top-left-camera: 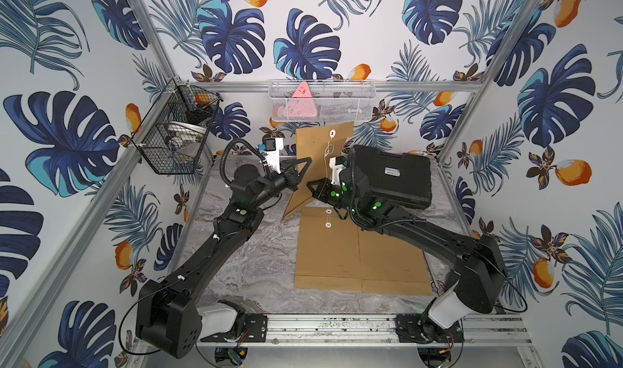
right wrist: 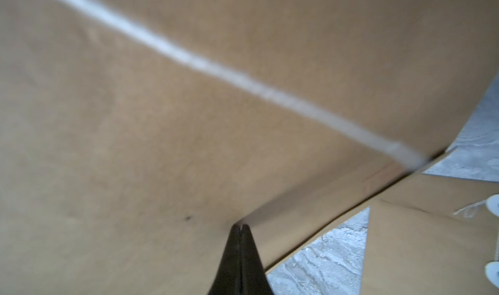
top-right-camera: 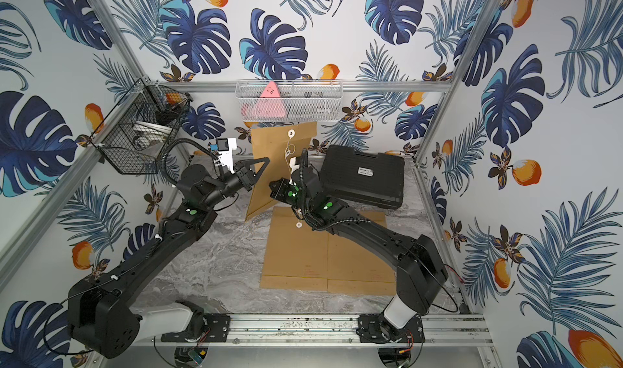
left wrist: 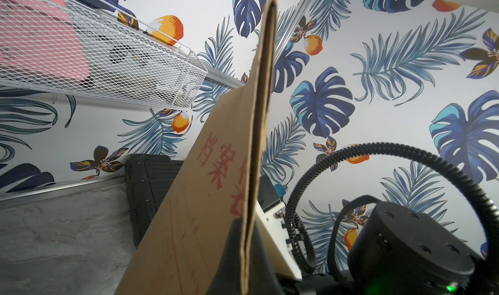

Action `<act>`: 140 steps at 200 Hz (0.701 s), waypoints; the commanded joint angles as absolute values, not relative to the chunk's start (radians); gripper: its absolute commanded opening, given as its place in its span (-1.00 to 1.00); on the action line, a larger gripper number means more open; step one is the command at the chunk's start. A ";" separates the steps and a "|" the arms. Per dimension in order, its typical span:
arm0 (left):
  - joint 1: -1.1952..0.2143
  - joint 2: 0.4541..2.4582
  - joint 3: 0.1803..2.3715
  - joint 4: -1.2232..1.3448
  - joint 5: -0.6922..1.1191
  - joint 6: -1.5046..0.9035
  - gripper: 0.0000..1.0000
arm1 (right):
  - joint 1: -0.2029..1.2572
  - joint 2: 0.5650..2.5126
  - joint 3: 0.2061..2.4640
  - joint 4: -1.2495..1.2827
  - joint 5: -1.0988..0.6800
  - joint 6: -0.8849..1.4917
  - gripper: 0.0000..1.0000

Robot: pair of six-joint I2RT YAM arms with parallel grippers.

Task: Close the mouth of the file bag
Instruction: Close the file bag.

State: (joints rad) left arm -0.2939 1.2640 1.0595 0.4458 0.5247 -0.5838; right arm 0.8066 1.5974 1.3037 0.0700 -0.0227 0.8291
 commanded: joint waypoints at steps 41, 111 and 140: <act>-0.293 1.231 1.203 0.194 0.516 -0.281 -1.00 | 0.802 1.352 1.017 0.100 0.055 0.491 -0.64; -0.294 1.242 1.203 0.250 0.567 -0.318 -1.00 | 0.742 1.293 1.013 0.095 -0.034 0.368 -0.25; -0.293 1.241 1.191 0.287 0.590 -0.354 -1.00 | 0.731 1.329 1.054 0.103 -0.021 0.326 -0.25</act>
State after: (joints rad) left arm -0.2939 1.2438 1.1973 0.2176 0.5556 -0.3202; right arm 0.7387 1.3071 1.0260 0.0666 -0.0128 0.3855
